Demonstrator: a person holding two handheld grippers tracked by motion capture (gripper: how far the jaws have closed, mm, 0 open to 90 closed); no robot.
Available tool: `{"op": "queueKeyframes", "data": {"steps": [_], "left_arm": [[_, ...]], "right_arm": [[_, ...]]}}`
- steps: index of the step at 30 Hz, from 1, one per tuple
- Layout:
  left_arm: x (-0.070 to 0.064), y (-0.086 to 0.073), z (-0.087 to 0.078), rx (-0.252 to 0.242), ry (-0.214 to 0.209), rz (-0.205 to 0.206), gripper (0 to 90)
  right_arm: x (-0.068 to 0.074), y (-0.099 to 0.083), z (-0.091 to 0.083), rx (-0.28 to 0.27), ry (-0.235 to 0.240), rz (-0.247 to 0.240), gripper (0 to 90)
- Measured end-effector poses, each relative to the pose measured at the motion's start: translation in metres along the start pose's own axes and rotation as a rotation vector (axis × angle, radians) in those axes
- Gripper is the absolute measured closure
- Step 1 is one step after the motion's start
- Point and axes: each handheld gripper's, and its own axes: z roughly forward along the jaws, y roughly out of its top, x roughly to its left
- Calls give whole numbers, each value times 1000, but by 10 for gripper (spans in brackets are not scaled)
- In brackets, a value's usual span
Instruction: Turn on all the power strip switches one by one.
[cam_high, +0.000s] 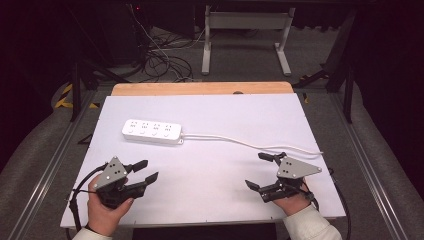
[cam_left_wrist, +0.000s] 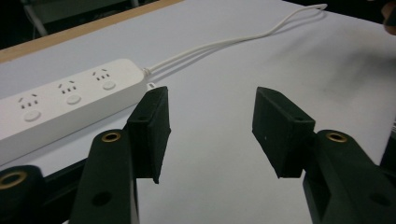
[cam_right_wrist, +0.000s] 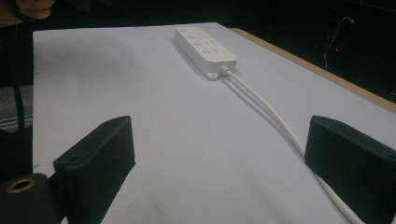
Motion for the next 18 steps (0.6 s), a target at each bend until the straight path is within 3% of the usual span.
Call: {"op": "queueKeyframes", "data": {"steps": [4, 18], "left_arm": [[4, 9, 1, 2, 43, 7, 490], [21, 33, 8, 45, 59, -10, 561]], "right_arm": [[0, 0, 1, 1, 5, -3, 85], [0, -1, 2, 9, 14, -7, 86]]}}
